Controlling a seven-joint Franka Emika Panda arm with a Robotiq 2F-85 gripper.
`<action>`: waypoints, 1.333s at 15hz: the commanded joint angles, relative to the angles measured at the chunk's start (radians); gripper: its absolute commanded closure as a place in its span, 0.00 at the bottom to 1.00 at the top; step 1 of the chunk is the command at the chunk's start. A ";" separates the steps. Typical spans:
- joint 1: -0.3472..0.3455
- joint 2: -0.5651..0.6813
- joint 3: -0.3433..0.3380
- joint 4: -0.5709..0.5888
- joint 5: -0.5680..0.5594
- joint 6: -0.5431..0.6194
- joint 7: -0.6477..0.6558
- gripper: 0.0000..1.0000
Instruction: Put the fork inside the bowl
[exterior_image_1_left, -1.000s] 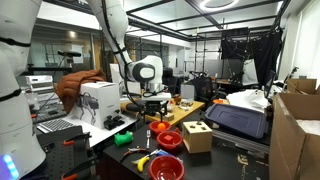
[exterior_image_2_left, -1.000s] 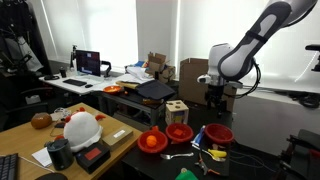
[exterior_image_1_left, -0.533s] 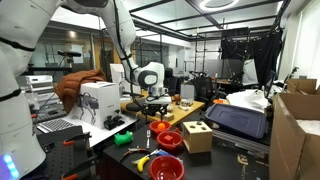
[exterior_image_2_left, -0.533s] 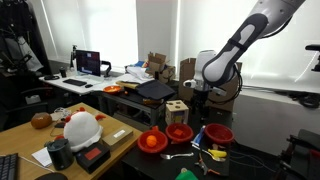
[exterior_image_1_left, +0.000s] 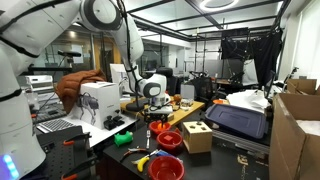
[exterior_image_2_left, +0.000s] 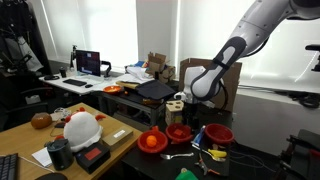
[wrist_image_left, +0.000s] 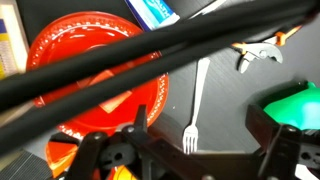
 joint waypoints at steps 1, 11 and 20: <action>0.052 0.107 -0.037 0.130 -0.058 -0.043 0.067 0.00; 0.074 0.152 0.067 0.208 -0.070 -0.145 0.023 0.00; 0.071 0.247 0.082 0.309 -0.058 -0.232 -0.004 0.00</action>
